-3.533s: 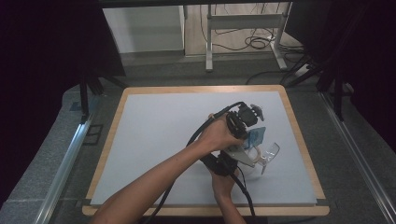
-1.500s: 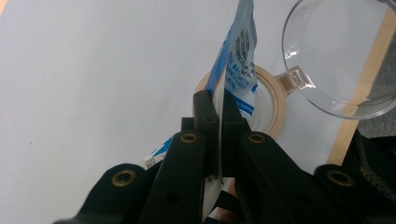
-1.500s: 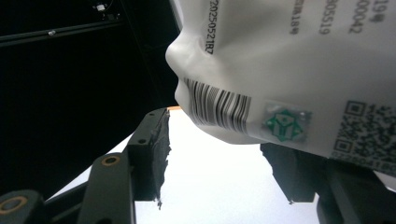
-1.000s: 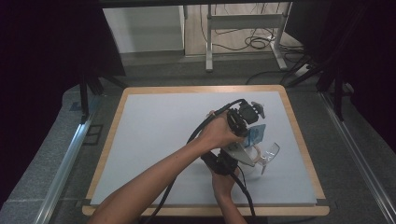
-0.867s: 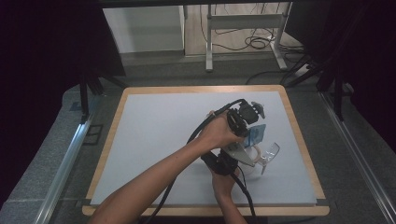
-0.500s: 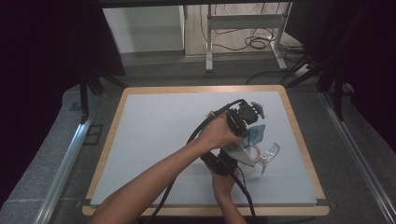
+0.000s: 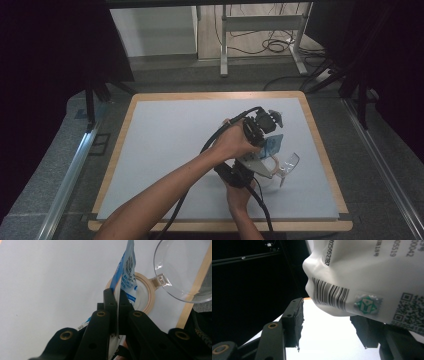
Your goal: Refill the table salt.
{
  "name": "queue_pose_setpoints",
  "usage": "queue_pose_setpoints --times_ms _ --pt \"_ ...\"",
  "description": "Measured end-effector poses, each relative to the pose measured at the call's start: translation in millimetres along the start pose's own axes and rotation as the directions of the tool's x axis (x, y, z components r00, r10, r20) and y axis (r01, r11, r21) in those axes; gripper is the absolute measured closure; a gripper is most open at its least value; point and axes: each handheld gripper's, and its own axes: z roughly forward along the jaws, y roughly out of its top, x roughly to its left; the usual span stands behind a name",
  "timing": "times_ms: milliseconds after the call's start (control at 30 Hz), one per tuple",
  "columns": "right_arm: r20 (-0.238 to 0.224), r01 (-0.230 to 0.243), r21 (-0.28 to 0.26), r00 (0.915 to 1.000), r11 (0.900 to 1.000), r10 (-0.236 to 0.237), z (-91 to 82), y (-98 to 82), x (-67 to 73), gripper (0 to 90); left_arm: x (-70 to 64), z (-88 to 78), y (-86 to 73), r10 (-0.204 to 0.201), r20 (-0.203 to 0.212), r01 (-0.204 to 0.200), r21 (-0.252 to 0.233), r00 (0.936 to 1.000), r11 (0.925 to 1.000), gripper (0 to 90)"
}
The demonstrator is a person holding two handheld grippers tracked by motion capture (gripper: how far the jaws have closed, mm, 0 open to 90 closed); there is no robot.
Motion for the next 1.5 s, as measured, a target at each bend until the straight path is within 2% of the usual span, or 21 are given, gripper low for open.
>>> queue_pose_setpoints --times_ms 400,1033,1300,1500 --pt "-0.004 -0.003 -0.016 1.0000 1.000 0.003 -0.6 1.2 -4.2 45.0 -1.9 1.2 3.6 0.008 0.003 -0.008 0.006 1.0000 0.9999 90.0" --pt "-0.003 0.021 -0.016 0.9998 1.000 -0.021 -1.2 4.0 -1.3 45.3 -2.6 -2.5 2.3 0.007 0.001 -0.007 -0.001 1.0000 1.0000 90.0" --pt "0.001 0.012 -0.006 0.9999 1.000 -0.012 0.6 2.4 0.0 45.3 -2.6 -6.0 2.2 0.009 -0.005 -0.009 -0.004 0.9999 1.0000 90.0" --pt "-0.007 0.022 -0.016 0.9997 1.000 -0.022 -0.1 5.2 0.5 45.3 -2.3 -6.5 1.7 0.005 -0.003 -0.005 -0.008 1.0000 1.0000 90.0"
